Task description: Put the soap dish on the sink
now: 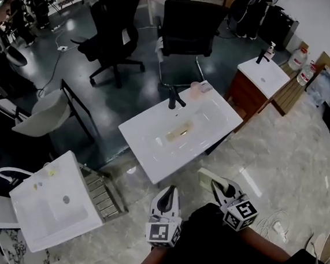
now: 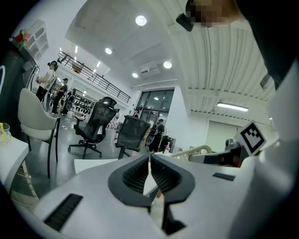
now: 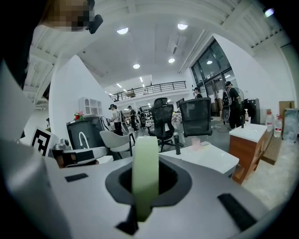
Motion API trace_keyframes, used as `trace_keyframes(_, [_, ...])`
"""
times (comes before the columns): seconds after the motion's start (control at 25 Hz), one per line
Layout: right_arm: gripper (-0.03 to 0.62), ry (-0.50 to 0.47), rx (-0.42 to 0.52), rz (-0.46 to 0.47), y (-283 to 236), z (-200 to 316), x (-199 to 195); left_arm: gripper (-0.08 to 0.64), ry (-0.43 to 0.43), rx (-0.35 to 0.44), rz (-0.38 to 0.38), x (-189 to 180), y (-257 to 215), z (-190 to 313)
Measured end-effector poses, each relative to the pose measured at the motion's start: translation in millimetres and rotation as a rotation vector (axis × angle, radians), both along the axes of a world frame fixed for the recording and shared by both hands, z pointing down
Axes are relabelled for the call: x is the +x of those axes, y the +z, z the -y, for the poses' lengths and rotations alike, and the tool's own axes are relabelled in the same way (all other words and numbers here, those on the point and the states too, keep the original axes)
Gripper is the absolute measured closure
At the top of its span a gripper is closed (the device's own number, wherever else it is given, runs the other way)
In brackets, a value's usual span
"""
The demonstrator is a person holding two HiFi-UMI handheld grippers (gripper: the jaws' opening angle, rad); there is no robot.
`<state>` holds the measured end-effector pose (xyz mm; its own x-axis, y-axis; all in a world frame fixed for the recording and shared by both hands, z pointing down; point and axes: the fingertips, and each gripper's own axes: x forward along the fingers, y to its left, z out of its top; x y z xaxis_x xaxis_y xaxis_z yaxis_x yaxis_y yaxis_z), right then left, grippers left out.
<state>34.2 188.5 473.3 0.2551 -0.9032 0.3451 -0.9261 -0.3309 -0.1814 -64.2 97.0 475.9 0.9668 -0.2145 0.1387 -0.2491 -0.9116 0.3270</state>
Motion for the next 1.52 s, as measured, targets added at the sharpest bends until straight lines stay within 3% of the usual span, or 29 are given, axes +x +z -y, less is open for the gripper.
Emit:
trace_keyframes(0.28, [0.584,-0.005,0.011,0.020,8,11,16,0.540,-0.049,-0.006,0.016,3,6,11])
trace_keyframes(0.56, [0.584,-0.064,0.022,0.063,24,39,51,0.540,-0.162,0.015,0.049,21,9,44])
trace_keyframes(1.16, [0.584,-0.307,0.069,0.117,39,157,160,0.540,-0.316,0.062,0.138,128,7,114])
trace_keyframes(1.32, [0.584,-0.384,0.024,0.079,55,181,184,0.540,-0.361,0.079,0.154,151,3,133])
trace_keyframes(1.52, [0.584,-0.487,-0.018,0.132,78,206,191,0.540,-0.452,0.047,0.203,161,9,153])
